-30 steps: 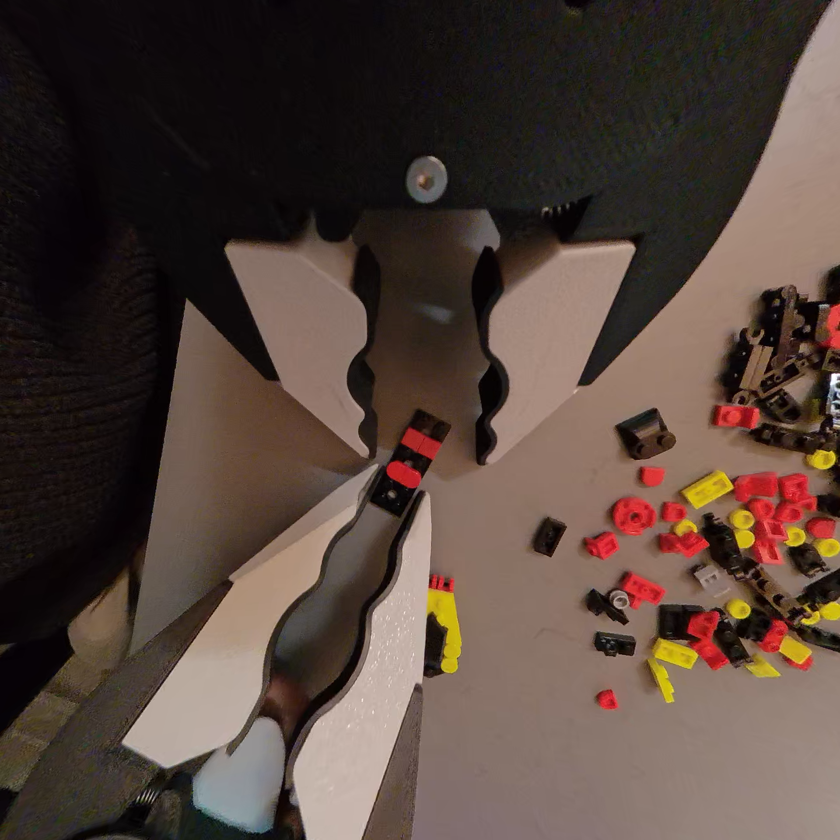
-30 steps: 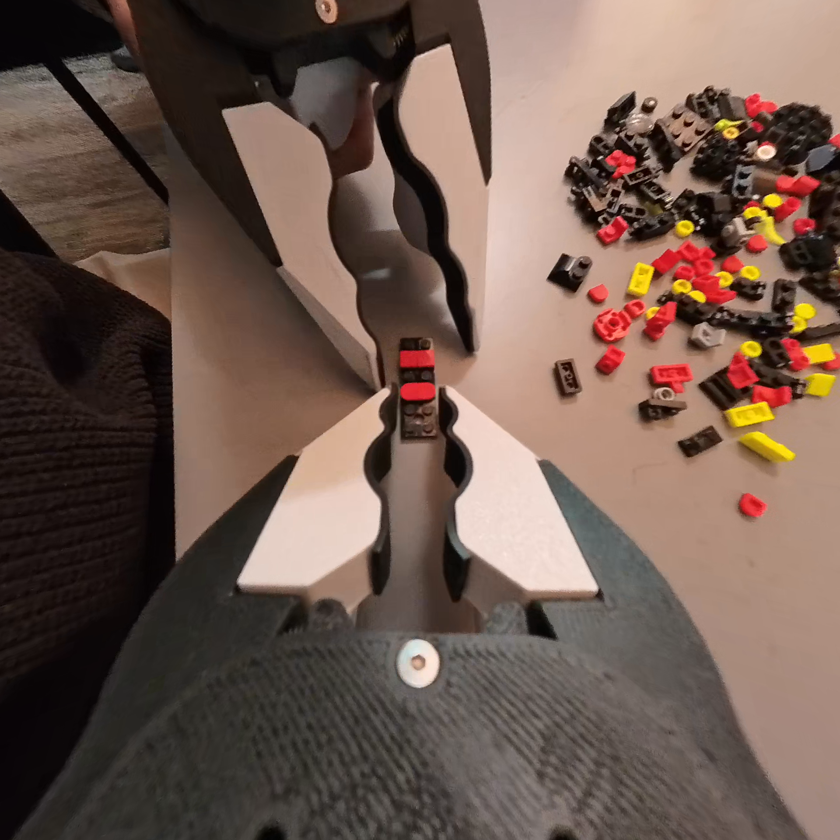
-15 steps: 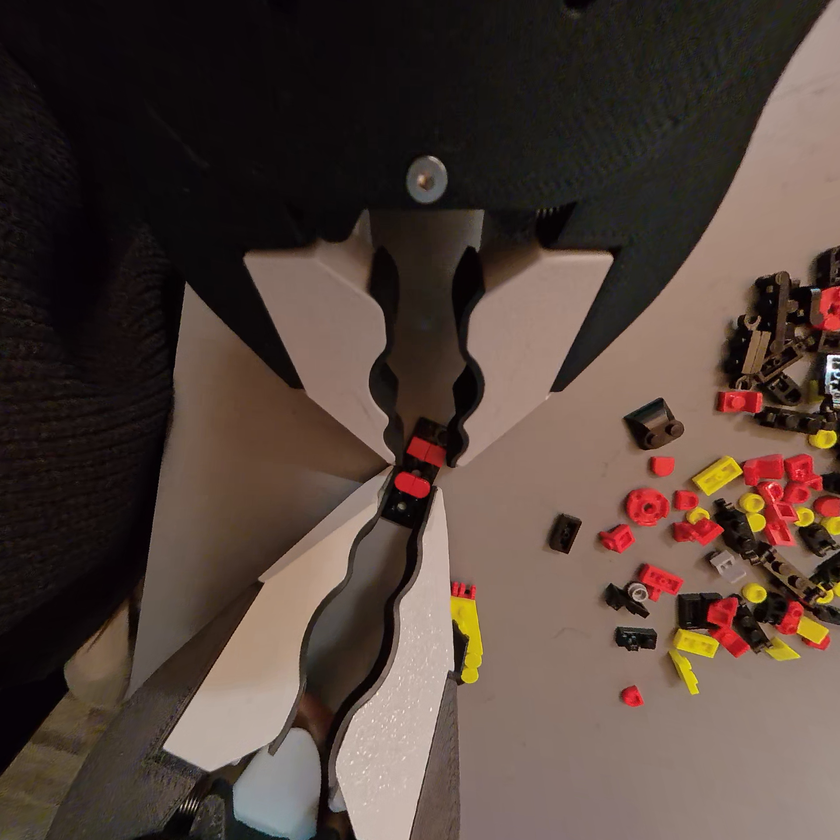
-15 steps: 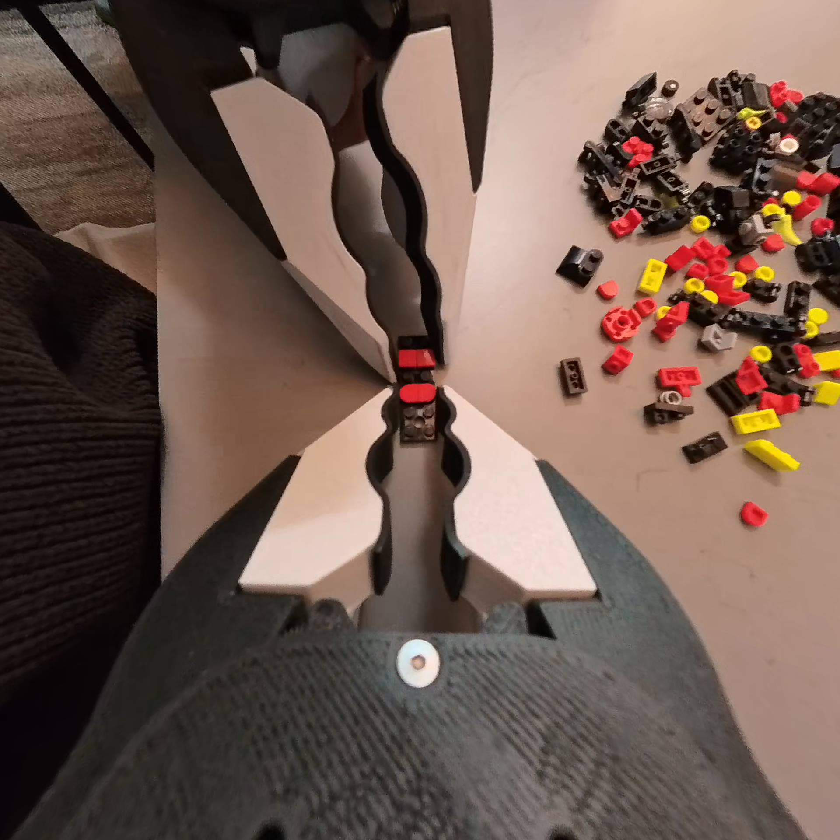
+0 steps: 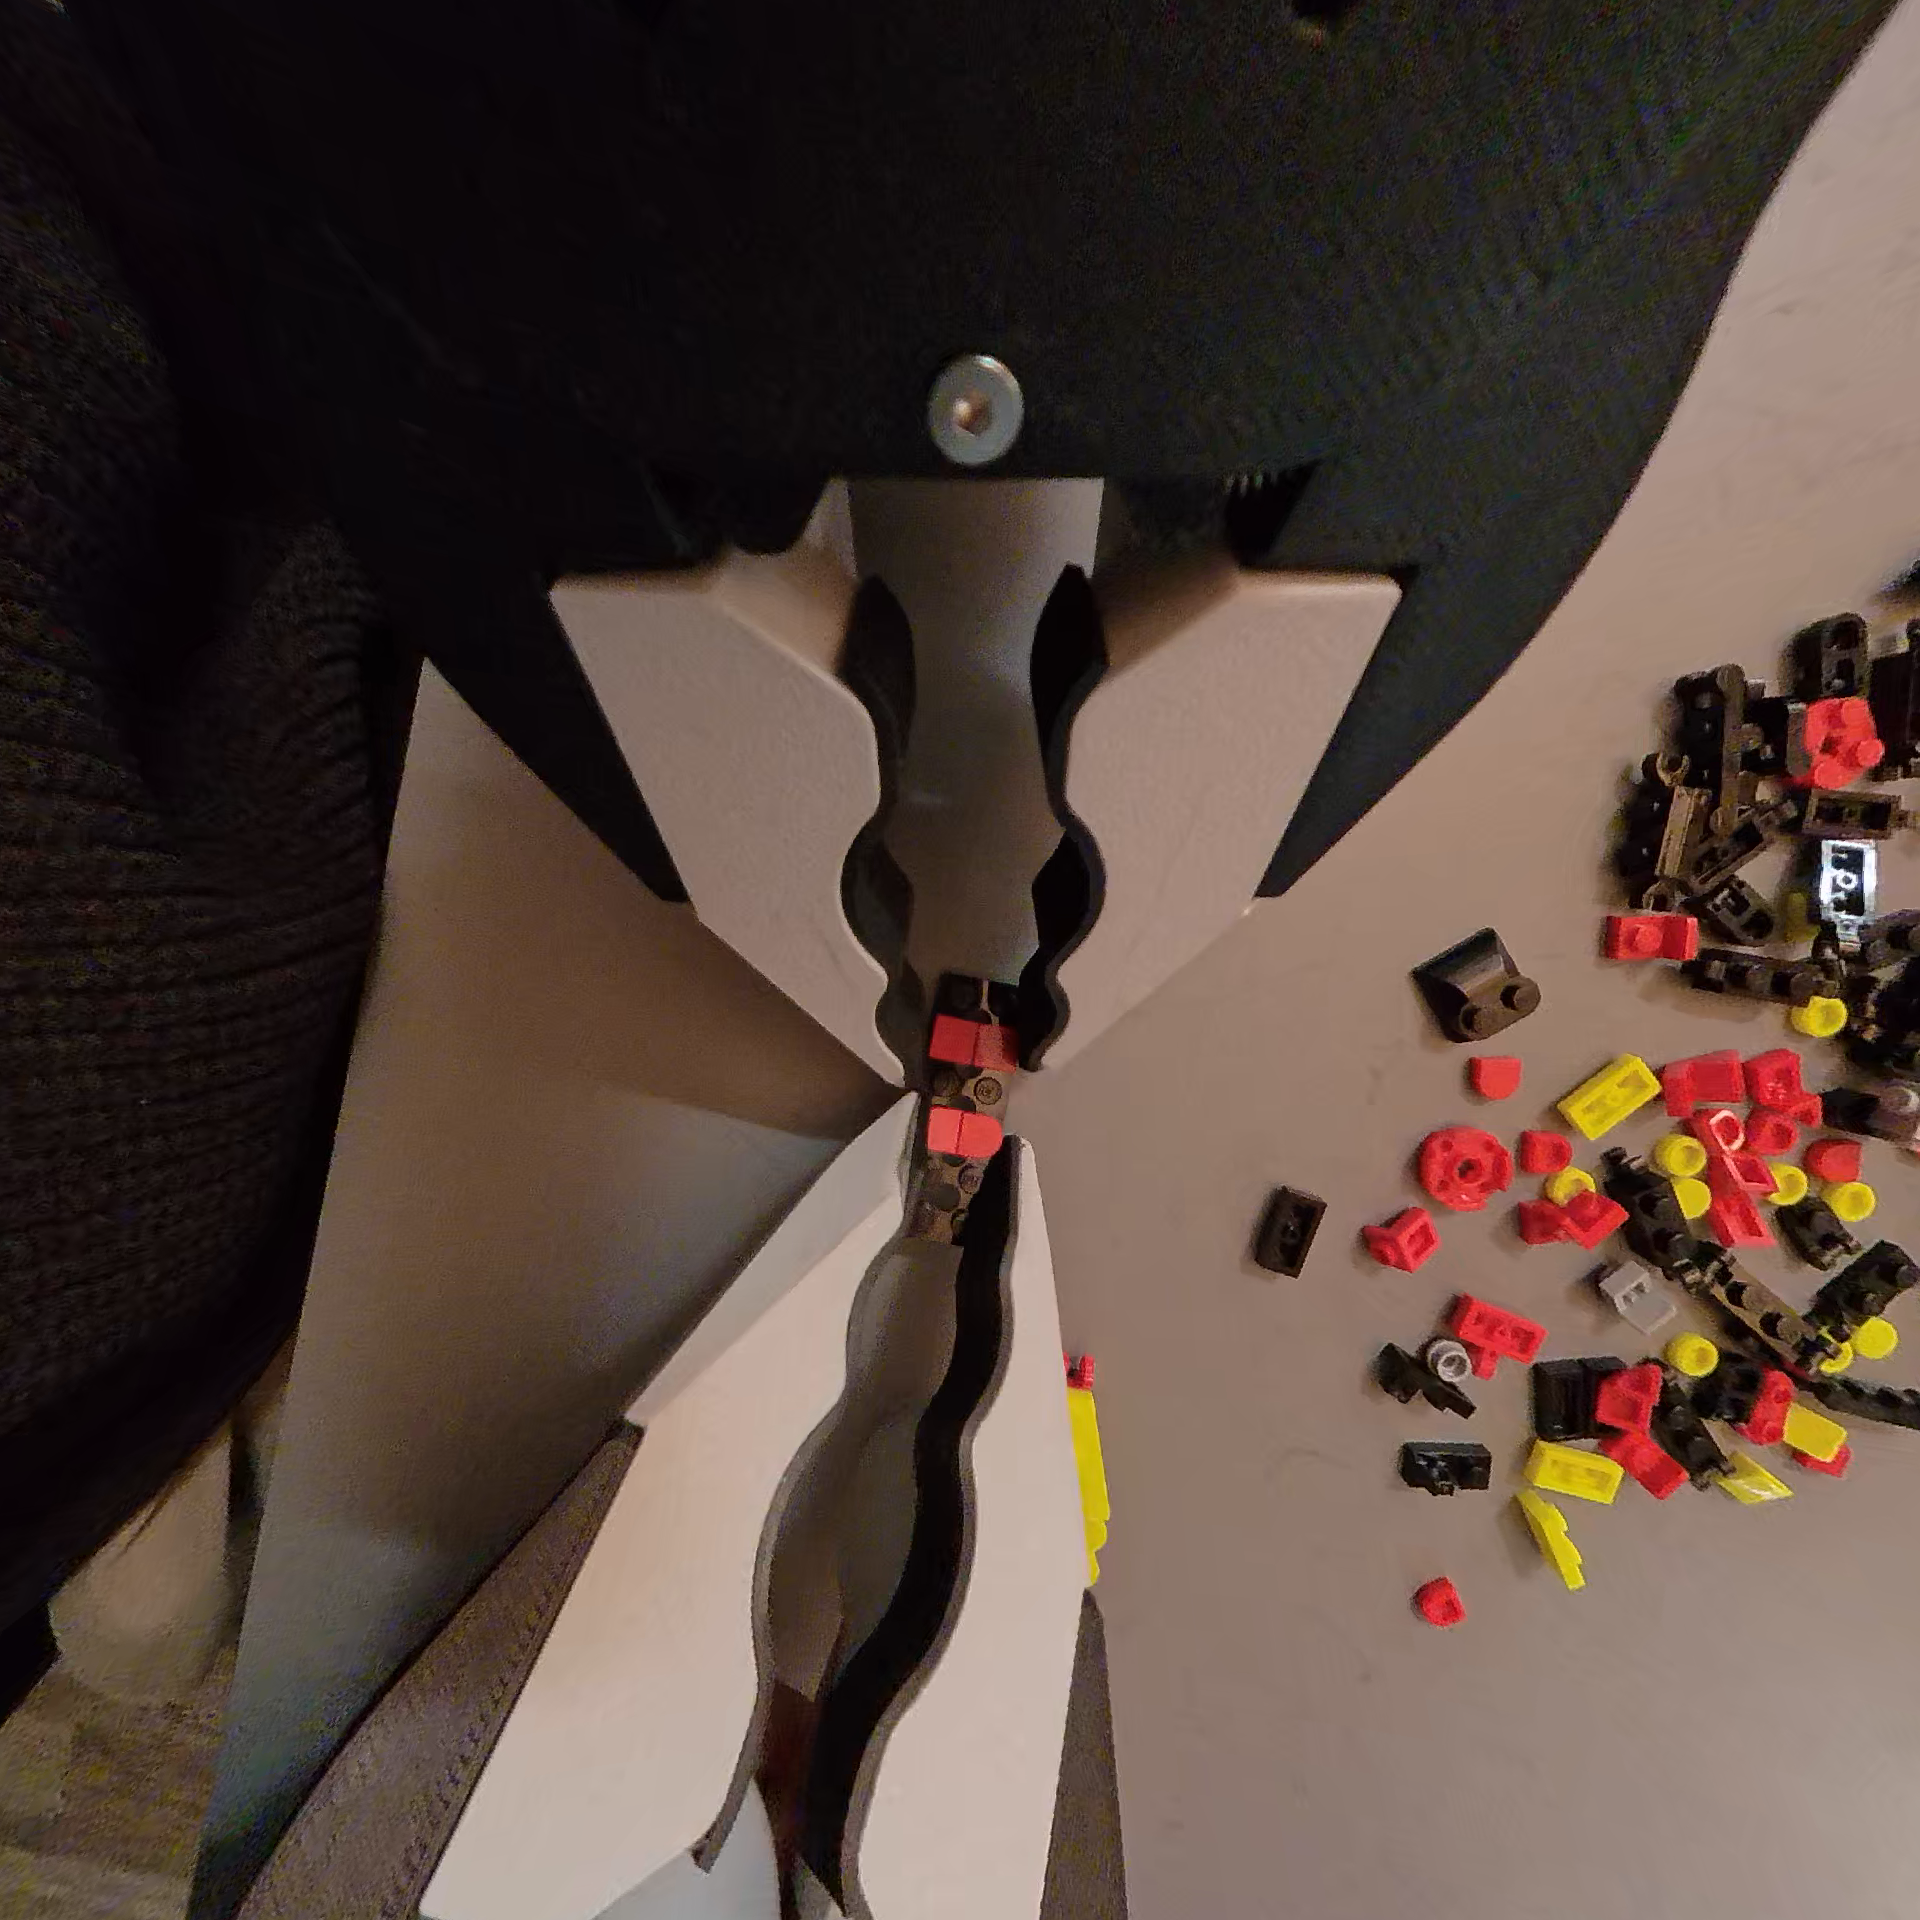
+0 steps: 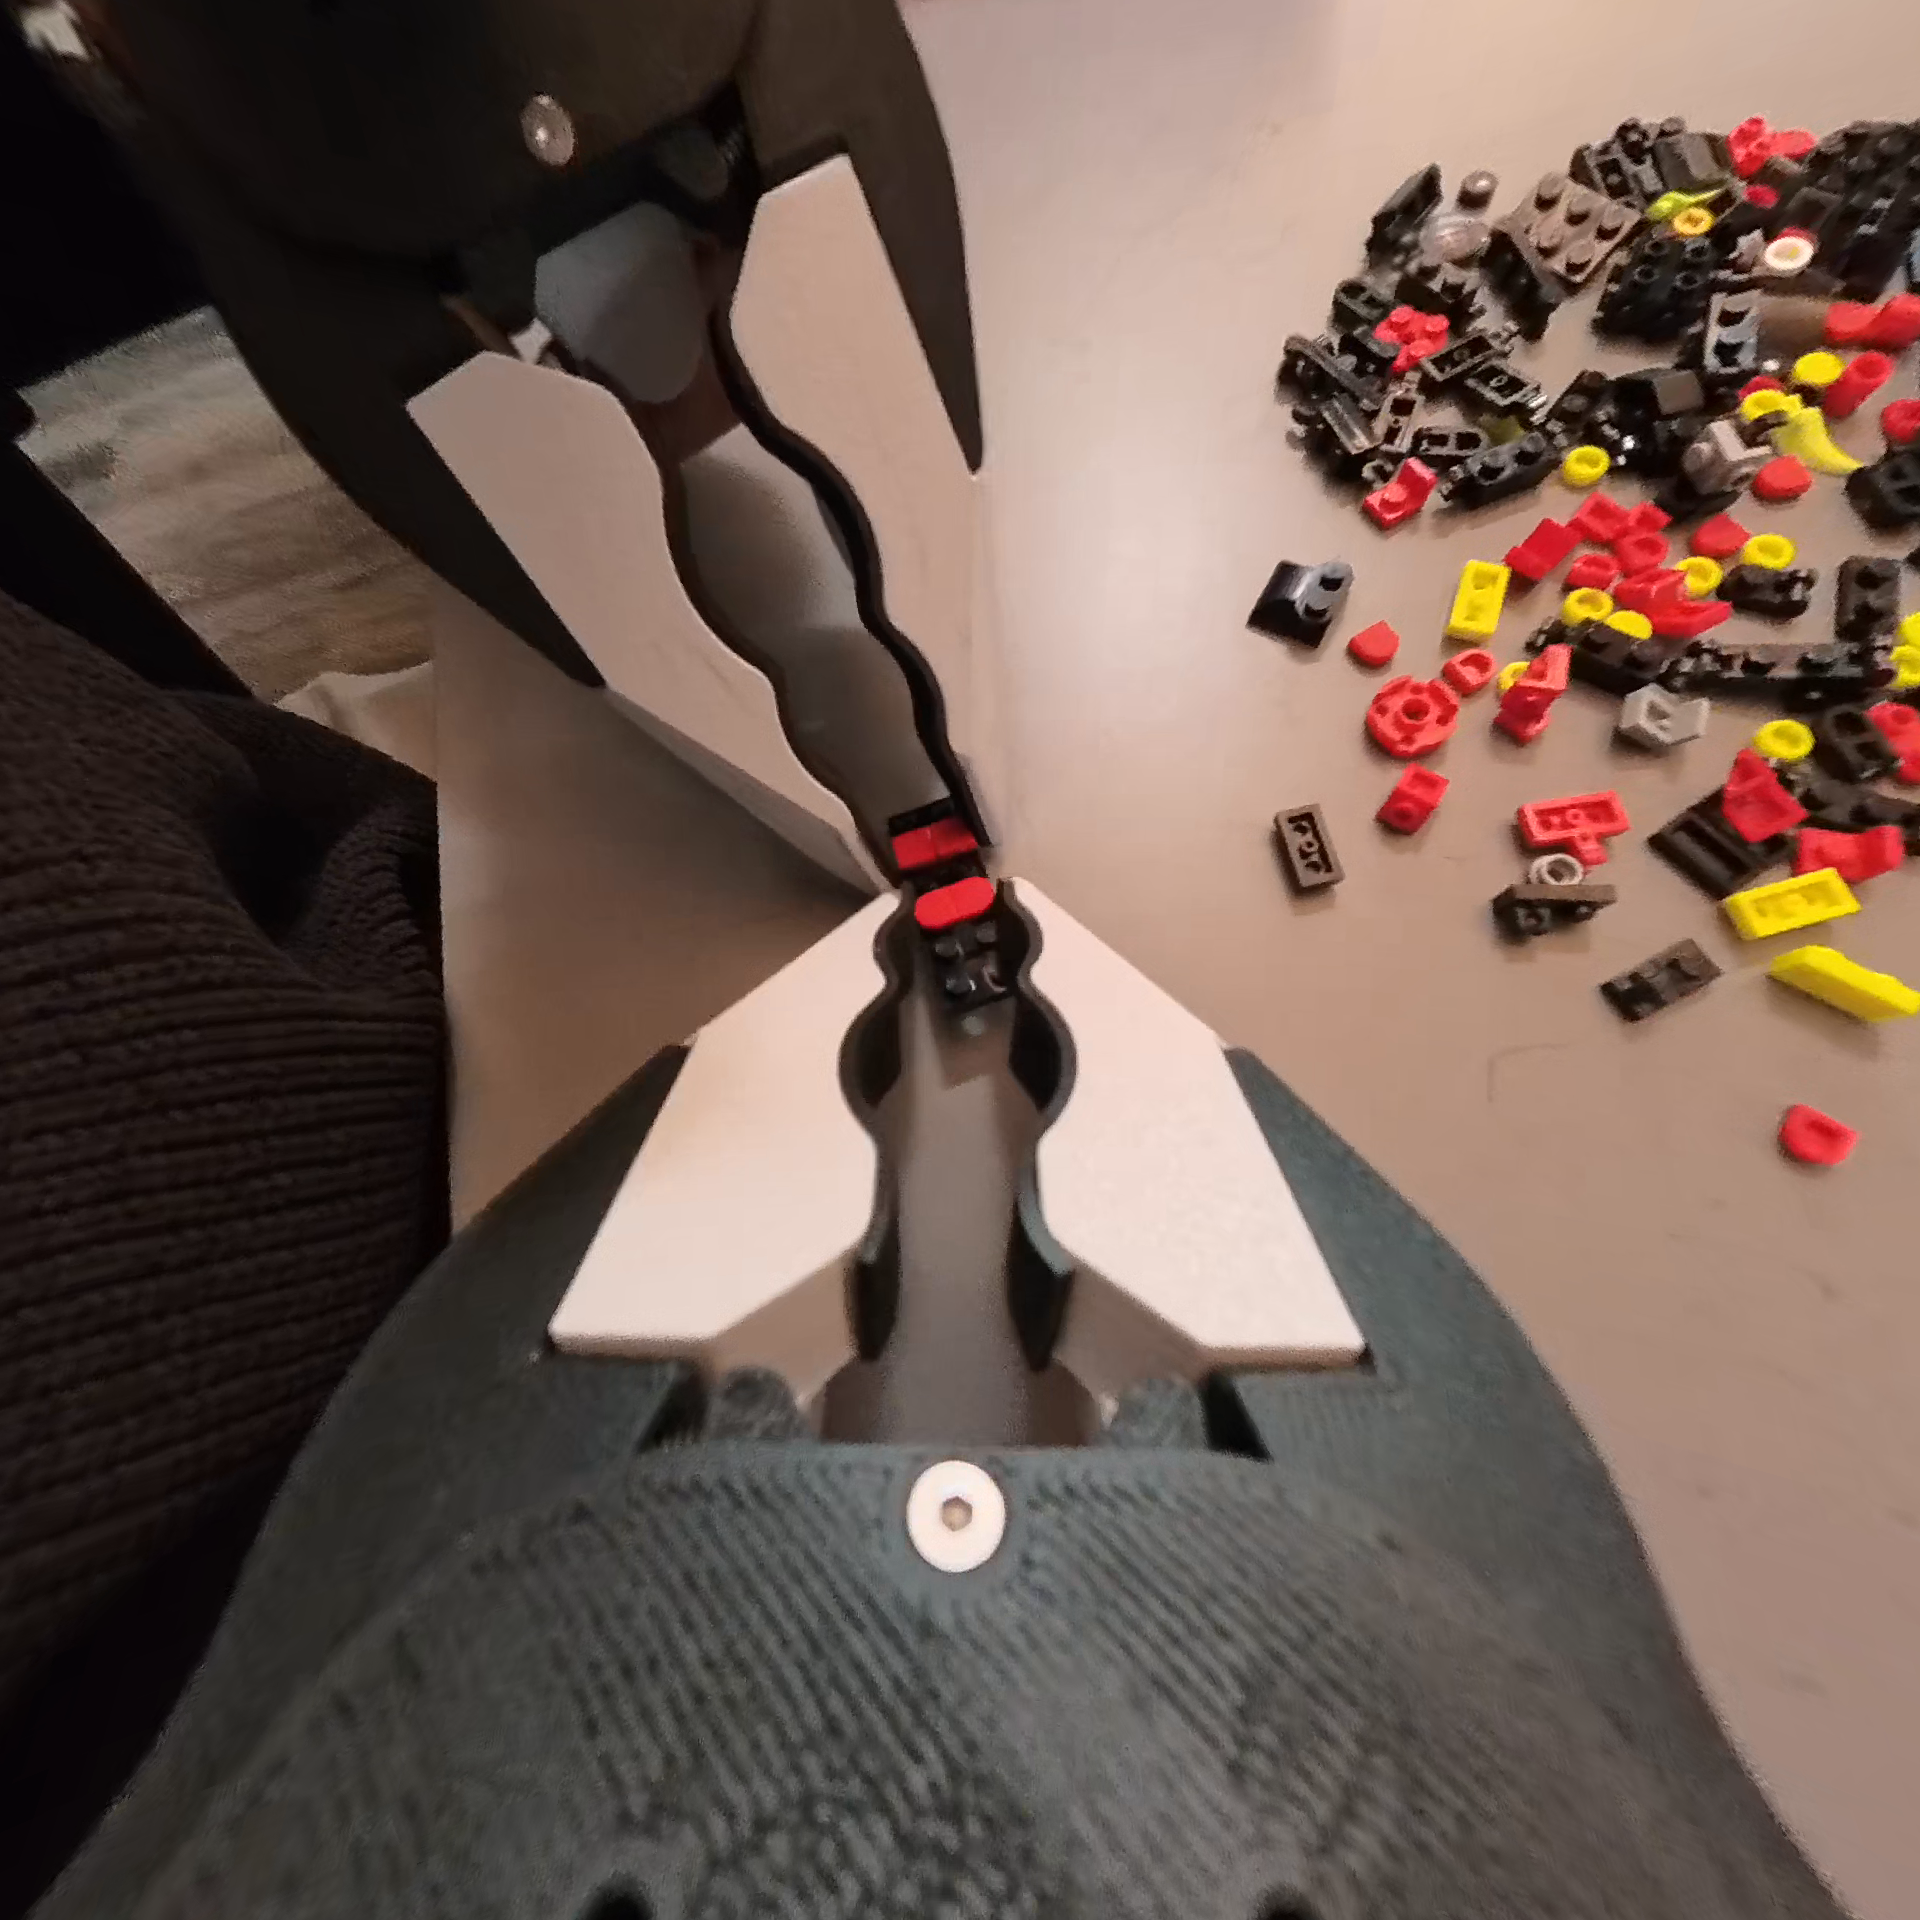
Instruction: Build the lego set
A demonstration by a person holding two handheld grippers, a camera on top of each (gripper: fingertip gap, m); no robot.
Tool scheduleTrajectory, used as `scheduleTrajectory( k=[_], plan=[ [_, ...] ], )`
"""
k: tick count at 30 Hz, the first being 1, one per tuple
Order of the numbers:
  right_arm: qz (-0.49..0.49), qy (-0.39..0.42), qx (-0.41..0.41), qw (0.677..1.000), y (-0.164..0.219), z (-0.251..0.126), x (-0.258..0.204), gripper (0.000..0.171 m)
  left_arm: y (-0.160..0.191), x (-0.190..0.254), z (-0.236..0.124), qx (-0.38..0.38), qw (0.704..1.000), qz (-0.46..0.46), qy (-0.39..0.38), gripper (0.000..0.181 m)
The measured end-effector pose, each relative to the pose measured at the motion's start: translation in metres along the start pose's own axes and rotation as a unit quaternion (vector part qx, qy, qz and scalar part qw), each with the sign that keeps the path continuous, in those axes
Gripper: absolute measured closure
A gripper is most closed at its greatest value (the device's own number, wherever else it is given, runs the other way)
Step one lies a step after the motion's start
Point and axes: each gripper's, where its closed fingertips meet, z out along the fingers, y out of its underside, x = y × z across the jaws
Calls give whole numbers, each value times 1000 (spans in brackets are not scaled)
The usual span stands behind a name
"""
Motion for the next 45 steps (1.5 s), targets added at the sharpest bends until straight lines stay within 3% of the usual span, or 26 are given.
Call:
scheduleTrajectory(
  k=[5,13,20,42,45],
  plan=[
    [-12,-4,3,1000,-3,0,-3,157,3,0,-1,11,1000,13,5,163],
    [-40,4,-6,999,0,-1,-4,157,6,1,-8,27,999,20,25,150],
    [-34,-6,-18,999,5,2,-6,157,5,2,-10,23,998,-35,55,164],
    [-52,-12,-24,998,7,6,-11,157,3,2,-11,18,999,-13,43,174],
    [-54,-13,-24,998,7,6,-12,157,2,-12,-11,18,1000,8,-10,181]
  ],
)
